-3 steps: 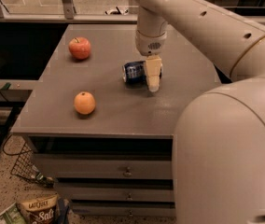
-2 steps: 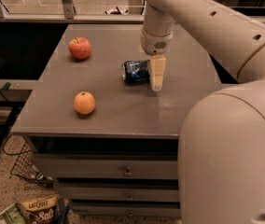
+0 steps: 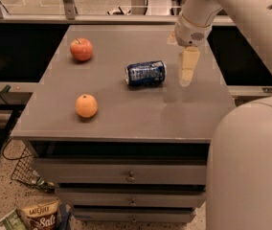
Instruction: Knock pepsi can over
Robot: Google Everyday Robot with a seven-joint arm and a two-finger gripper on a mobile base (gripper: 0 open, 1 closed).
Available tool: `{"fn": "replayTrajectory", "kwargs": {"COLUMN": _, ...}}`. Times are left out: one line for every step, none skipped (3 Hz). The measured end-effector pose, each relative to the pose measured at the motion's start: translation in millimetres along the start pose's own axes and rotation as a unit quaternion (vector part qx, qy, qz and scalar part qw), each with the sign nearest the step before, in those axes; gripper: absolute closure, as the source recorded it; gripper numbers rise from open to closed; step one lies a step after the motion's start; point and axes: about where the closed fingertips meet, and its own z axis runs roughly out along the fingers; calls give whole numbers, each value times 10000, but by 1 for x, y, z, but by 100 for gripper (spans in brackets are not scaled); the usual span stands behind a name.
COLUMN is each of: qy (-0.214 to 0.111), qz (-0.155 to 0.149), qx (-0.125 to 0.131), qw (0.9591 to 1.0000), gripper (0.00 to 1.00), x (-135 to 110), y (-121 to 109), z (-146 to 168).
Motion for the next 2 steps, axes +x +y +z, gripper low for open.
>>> {"fn": "replayTrajectory", "kwargs": {"qy": 2, "qz": 320, "qx": 200, "qw": 9993, "gripper": 0, "x": 32, "y": 13, "z": -29}}
{"fn": "replayTrajectory", "kwargs": {"qy": 21, "qz": 634, "qx": 382, "qw": 9973, "gripper": 0, "x": 63, "y": 29, "z": -53}}
